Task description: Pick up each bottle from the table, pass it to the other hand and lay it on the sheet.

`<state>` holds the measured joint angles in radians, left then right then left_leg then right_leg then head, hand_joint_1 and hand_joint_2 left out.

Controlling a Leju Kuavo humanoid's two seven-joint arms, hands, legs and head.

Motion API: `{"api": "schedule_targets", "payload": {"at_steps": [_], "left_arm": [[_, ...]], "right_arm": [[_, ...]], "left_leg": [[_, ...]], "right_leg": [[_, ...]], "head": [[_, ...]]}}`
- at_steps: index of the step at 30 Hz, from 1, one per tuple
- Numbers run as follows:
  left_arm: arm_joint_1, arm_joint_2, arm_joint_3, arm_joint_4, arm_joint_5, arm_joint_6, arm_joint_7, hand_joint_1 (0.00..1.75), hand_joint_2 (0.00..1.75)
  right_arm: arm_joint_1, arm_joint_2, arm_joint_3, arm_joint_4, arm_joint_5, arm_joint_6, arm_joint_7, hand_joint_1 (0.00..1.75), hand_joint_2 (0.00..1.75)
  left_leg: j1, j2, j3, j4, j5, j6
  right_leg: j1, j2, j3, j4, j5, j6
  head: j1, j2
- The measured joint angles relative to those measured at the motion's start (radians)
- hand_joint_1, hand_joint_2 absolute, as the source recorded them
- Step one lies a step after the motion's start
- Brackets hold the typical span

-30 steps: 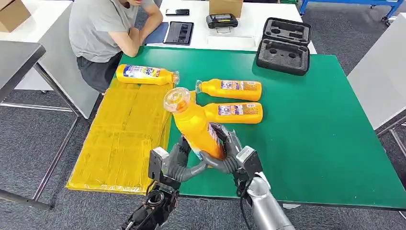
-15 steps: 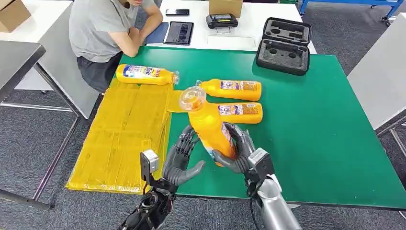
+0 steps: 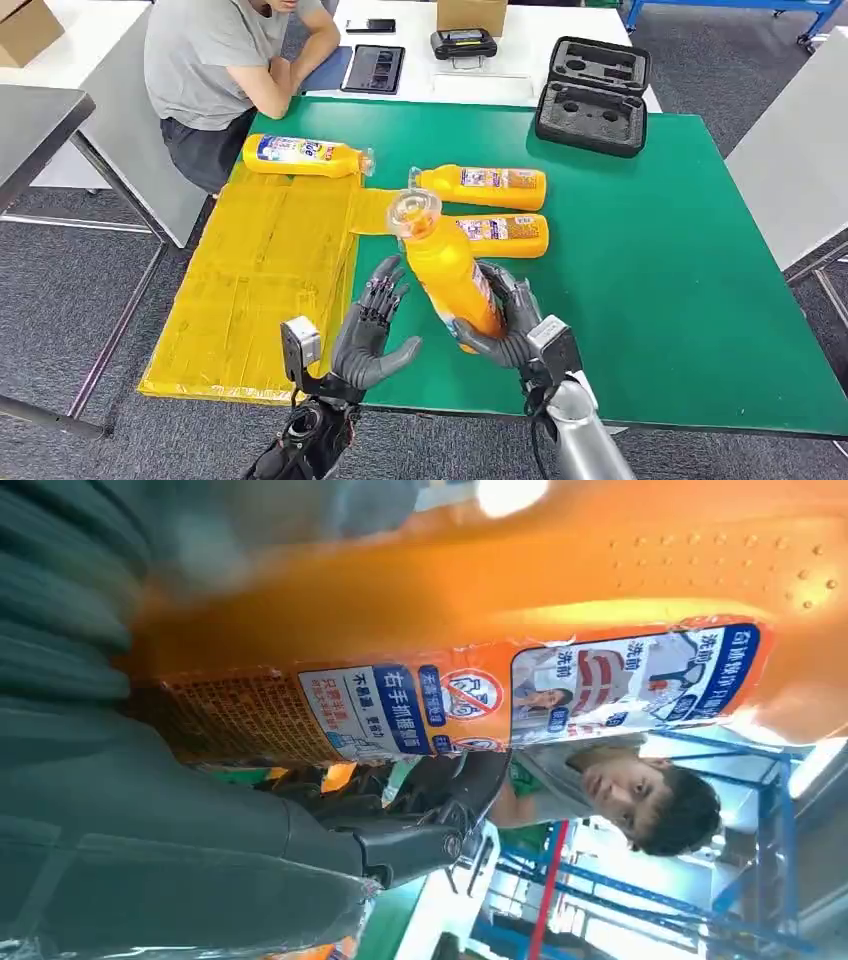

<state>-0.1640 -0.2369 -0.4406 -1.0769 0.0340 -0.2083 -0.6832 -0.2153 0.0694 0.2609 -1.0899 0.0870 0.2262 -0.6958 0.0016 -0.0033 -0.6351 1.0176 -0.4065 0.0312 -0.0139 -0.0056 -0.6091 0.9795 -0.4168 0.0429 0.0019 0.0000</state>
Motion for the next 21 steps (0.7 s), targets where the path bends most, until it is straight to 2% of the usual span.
{"api": "schedule_targets", "payload": {"at_steps": [18,21], "left_arm": [[-0.004,-0.003,0.004,-0.001,-0.005,0.018,-0.003,0.00,1.75],[-0.004,-0.006,0.003,-0.001,-0.014,0.021,-0.005,0.00,1.75]], "right_arm": [[0.005,0.042,0.055,0.033,0.029,-0.011,0.000,1.71,1.75],[0.005,0.044,0.065,0.040,0.025,-0.017,0.000,1.66,1.75]], "left_leg": [[0.000,0.000,0.000,0.000,0.000,0.000],[0.000,0.000,0.000,0.000,0.000,0.000]], "right_leg": [[0.000,0.000,0.000,0.000,0.000,0.000],[0.000,0.000,0.000,0.000,0.000,0.000]], "head": [[0.000,0.000],[0.000,0.000]]}}
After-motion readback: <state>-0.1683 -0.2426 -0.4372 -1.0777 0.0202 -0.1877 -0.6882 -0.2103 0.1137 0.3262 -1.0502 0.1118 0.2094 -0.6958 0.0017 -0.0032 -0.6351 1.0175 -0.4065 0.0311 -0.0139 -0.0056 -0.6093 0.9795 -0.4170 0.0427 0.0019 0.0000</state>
